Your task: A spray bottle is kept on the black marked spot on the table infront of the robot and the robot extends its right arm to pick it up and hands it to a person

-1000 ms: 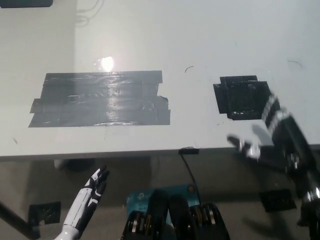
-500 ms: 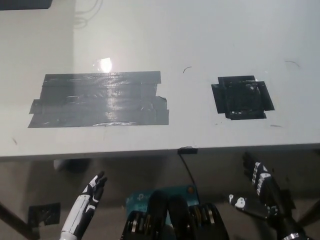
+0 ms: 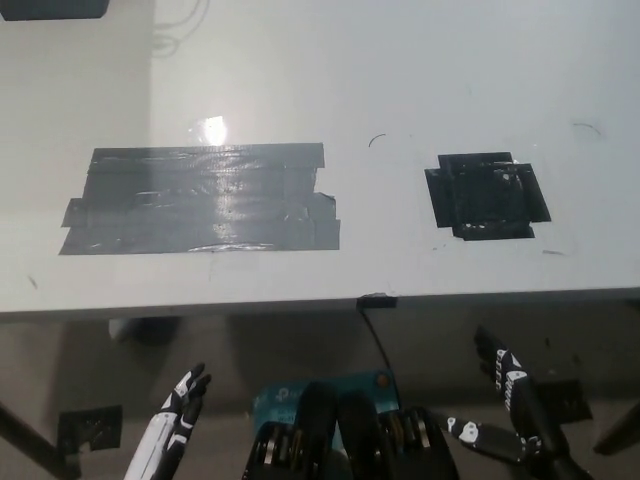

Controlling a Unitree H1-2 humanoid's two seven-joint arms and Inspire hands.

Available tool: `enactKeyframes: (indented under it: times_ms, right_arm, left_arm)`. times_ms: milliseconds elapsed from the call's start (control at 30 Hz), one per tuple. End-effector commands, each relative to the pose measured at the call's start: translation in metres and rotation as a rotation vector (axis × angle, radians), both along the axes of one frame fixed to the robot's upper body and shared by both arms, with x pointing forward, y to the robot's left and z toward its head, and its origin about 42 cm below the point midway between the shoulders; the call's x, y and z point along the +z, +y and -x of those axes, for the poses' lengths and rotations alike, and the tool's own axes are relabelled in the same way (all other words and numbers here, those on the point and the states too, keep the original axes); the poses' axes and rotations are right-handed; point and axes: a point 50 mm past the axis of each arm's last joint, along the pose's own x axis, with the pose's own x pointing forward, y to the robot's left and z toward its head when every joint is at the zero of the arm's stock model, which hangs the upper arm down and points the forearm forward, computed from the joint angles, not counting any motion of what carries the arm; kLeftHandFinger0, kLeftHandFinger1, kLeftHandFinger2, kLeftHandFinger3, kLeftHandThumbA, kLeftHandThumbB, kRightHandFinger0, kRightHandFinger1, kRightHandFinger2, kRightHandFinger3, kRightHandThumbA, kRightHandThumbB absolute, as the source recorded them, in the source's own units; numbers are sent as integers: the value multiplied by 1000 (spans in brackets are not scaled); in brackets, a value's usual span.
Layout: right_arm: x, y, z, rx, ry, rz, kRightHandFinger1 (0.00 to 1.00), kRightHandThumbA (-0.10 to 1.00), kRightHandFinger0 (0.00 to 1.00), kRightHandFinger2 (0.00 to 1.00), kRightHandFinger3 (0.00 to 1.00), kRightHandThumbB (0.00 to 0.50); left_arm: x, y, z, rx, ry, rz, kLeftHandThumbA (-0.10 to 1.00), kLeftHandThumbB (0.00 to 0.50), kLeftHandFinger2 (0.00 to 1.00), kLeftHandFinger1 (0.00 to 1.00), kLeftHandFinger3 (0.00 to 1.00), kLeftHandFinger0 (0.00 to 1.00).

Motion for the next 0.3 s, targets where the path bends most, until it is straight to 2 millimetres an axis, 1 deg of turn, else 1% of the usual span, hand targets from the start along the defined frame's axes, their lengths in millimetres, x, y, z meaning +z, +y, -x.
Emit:
enactKeyframes:
  times_ms: [0, 33, 100, 167, 200, 267]
  right_arm:
    - [11, 0, -6, 4, -76, 13, 1000, 909, 1000, 1000, 1000, 220]
    - [13, 0, -10, 2, -80, 17, 1000, 913, 1000, 1000, 1000, 216]
    - [14, 0, -11, 2, -79, 16, 1000, 916, 1000, 1000, 1000, 217]
    - [16, 0, -13, -1, -85, 16, 1000, 936, 1000, 1000, 1000, 233]
    - [20, 0, -18, 0, -95, 15, 1000, 943, 1000, 1000, 1000, 228]
    - [20, 0, -18, 0, -97, 16, 1000, 943, 1000, 1000, 1000, 227]
  left_arm:
    - [6, 1, -5, 11, -64, 14, 1000, 346, 1000, 1000, 1000, 1000]
    - [9, 1, -10, 9, -72, 9, 1000, 345, 1000, 1000, 1000, 1000]
    - [10, 2, -12, 8, -77, 5, 1000, 343, 1000, 1000, 1000, 1000]
    - [11, 2, -15, 6, -85, 2, 1000, 348, 1000, 1000, 1000, 1000]
    - [14, 2, -20, 7, -97, 0, 1000, 349, 1000, 1000, 1000, 1000]
    - [14, 2, -20, 9, -99, 2, 1000, 348, 1000, 1000, 1000, 1000]
